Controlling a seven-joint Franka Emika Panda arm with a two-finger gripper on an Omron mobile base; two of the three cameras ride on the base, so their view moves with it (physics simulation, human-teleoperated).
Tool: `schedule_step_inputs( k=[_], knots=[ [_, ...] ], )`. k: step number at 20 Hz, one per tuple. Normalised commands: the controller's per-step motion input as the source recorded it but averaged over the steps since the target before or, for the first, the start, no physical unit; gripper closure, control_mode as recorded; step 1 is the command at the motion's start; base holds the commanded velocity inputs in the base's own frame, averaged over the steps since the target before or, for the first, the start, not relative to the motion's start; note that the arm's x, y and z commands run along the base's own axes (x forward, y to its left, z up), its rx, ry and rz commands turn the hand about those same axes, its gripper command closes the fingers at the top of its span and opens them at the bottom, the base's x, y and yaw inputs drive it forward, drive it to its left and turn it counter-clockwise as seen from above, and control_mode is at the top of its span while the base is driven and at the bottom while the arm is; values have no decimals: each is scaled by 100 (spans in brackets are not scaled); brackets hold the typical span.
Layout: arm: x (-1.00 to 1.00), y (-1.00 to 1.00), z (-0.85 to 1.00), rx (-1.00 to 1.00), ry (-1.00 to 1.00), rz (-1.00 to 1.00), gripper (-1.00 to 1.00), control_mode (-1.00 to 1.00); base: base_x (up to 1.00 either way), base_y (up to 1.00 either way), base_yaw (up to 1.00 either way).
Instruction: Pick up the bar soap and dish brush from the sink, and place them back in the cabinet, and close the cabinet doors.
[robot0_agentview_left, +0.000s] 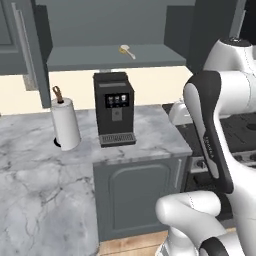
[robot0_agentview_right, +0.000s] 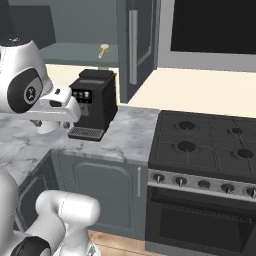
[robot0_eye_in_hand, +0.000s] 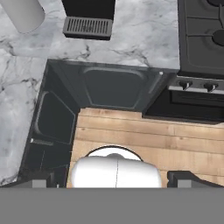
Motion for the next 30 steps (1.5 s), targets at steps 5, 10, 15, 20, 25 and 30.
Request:
schedule_step_inputs(
  k=[5, 10, 15, 20, 25, 30],
  knots=[
    [0, 0, 0, 0, 0, 0, -100, 100, -22, -61, 11],
    [0, 0, 0, 0, 0, 0, -100, 100, -57, -31, 21],
    [0, 0, 0, 0, 0, 0, -100, 100, -71, 5, 31],
    [0, 0, 0, 0, 0, 0, -100, 100, -59, 22, 40],
    [0, 0, 0, 0, 0, 0, -100, 100, -44, 27, 46],
    [0, 0, 0, 0, 0, 0, -100, 100, -42, 35, 48]
  ],
)
